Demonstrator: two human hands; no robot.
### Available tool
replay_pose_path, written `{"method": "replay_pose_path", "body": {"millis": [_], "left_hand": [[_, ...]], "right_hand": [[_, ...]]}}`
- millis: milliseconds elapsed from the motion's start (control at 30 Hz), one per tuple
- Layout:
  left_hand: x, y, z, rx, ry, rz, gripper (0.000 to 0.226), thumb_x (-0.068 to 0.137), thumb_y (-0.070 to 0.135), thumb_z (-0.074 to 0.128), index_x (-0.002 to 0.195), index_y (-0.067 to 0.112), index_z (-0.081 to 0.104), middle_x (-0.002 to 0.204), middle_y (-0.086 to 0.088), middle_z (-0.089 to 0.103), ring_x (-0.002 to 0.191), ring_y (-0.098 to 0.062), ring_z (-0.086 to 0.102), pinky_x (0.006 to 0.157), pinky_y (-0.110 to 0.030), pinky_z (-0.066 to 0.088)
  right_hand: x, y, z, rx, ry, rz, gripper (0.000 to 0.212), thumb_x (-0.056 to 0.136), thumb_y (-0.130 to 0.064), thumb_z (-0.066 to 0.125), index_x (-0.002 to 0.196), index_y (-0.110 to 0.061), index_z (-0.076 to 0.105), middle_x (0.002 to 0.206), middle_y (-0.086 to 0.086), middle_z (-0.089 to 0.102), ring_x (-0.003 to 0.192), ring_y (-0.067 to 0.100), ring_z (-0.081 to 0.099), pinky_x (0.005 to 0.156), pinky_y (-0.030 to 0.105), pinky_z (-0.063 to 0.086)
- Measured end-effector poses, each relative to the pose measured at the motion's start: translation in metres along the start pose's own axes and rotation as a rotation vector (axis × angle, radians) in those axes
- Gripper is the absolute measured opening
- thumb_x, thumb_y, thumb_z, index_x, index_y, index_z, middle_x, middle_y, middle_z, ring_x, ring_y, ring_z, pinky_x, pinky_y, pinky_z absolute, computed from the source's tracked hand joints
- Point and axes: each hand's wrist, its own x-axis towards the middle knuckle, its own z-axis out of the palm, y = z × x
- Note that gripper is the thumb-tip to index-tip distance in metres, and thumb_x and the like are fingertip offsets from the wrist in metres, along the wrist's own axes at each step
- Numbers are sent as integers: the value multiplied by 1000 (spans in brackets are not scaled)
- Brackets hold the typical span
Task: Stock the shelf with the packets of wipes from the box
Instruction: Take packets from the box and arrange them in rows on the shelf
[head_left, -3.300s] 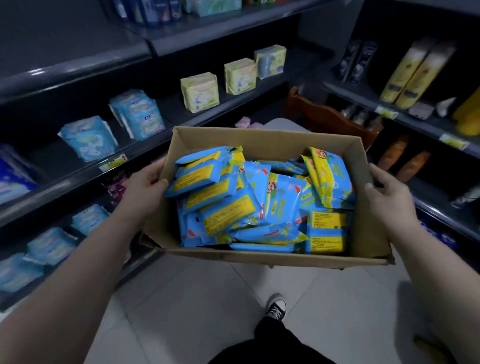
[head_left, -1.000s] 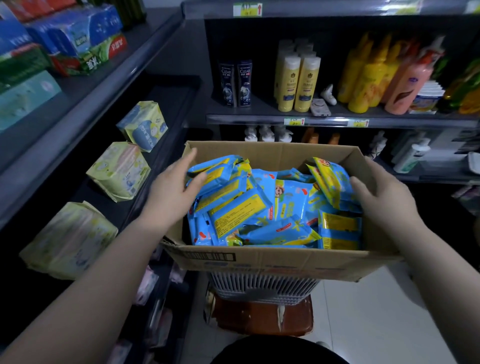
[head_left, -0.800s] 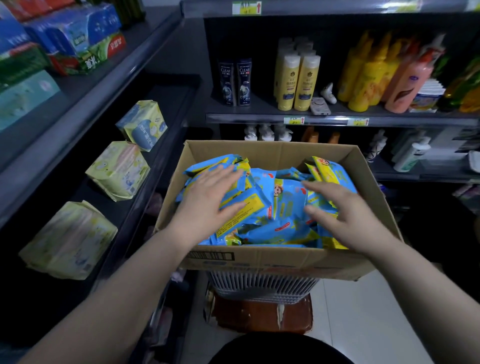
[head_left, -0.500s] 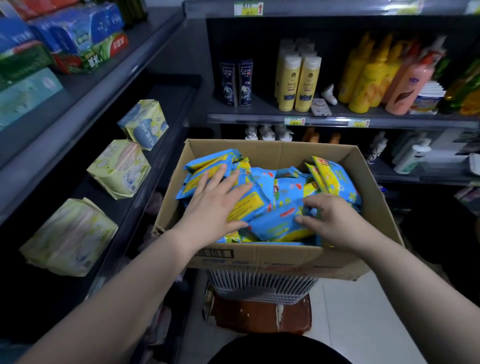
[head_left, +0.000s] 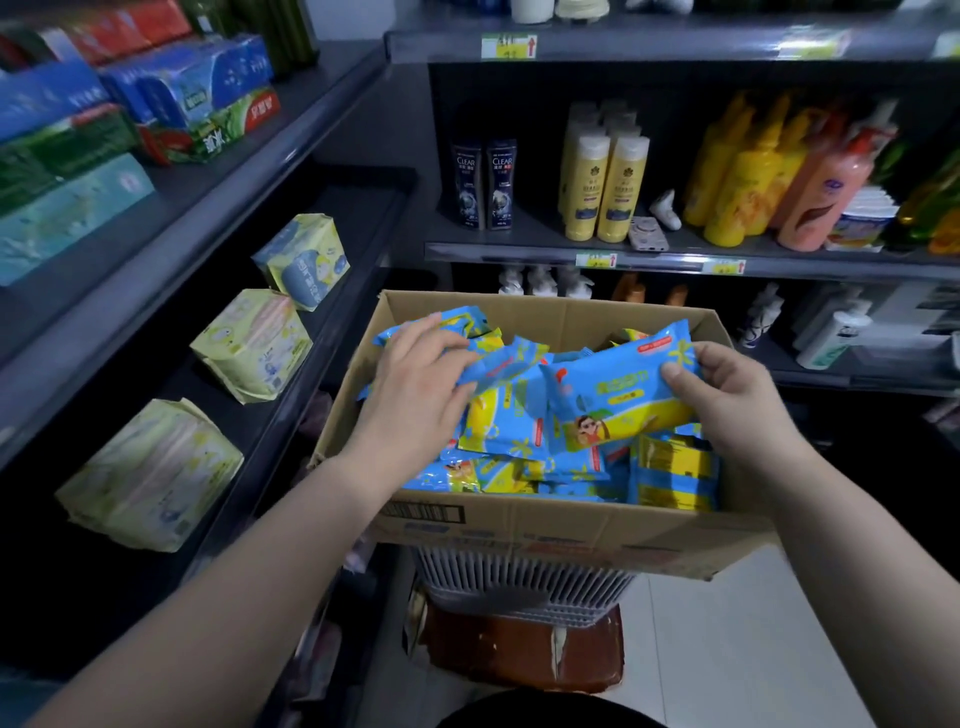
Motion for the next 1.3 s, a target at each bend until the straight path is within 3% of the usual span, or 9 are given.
{"method": "replay_pose_path", "body": {"millis": [67, 200, 300, 433, 533, 633, 733, 867, 1300], "left_hand": [[7, 9, -21, -151, -4, -98, 27, 90, 25, 49, 105, 7, 62, 96, -8, 66, 95, -31, 61, 85, -36, 44], [19, 21, -43, -534, -109, -363, 24, 98, 19, 48, 119, 27, 57, 92, 15, 67, 80, 0, 63, 63, -24, 50], [18, 25, -52, -675, -128, -496, 28, 98, 18, 47, 115, 39, 52, 100, 13, 68, 86, -5, 65, 51, -16, 46], [5, 27, -71, -726, -112, -604, 27, 97, 25, 50, 106, 49, 55, 103, 4, 71, 98, -26, 65, 54, -30, 51], [-11, 33, -94, -750, -70, -676, 27, 87, 34, 53, 110, 45, 60, 106, -5, 71, 99, -30, 66, 78, -57, 53], [-33, 35, -124, -763, -44, -724, 32, 83, 29, 53, 114, 32, 60, 100, -13, 71, 85, -20, 64, 78, -48, 54], [-58, 35, -158, -607, -39, -799, 26, 92, 19, 58, 116, 29, 58, 71, -4, 60, 57, -7, 51, 49, -21, 48], [-97, 40, -206, -393, 7, -871, 17, 94, 12, 55, 104, 23, 63, 93, 3, 70, 78, 3, 62, 64, -13, 48], [-246, 11, -383, 275, 186, -1132, 18, 91, 19, 57, 103, 29, 67, 94, 8, 69, 87, -14, 63, 79, -34, 49]], "right_hand": [[3, -5, -7, 33, 1, -21, 8, 90, -17, 59, 96, -13, 63, 81, -8, 74, 74, 8, 70, 60, 19, 54], [9, -17, -17, 112, 6, -30, 62, 54, -61, 76, 94, -14, 65, 88, -1, 74, 77, 13, 71, 61, 23, 55], [17, -27, -19, 169, -15, -58, 54, 58, -54, 75, 93, -15, 65, 85, -1, 74, 75, 14, 70, 61, 25, 55], [28, -48, -6, 233, -114, -60, 15, 85, -20, 62, 96, -11, 64, 84, 1, 74, 76, 17, 70, 64, 29, 58], [31, -68, 18, 273, -240, -88, 42, 66, -34, 67, 99, -9, 63, 83, -1, 74, 74, 13, 70, 62, 24, 56], [33, -84, 51, 277, -379, -113, 26, 74, -26, 65, 95, -9, 61, 78, -2, 74, 67, 11, 70, 56, 22, 55], [30, -94, 89, 262, -504, -145, 9, 91, -6, 53, 90, -13, 59, 74, -2, 73, 62, 10, 68, 51, 21, 53], [14, -115, 146, 247, -665, -232, 19, 91, 5, 49, 92, -13, 56, 71, -6, 72, 63, 5, 66, 57, 19, 54], [-78, -207, 351, 299, -992, -393, 25, 93, 5, 47, 91, -20, 47, 67, -16, 69, 64, -2, 64, 56, 15, 50]]}}
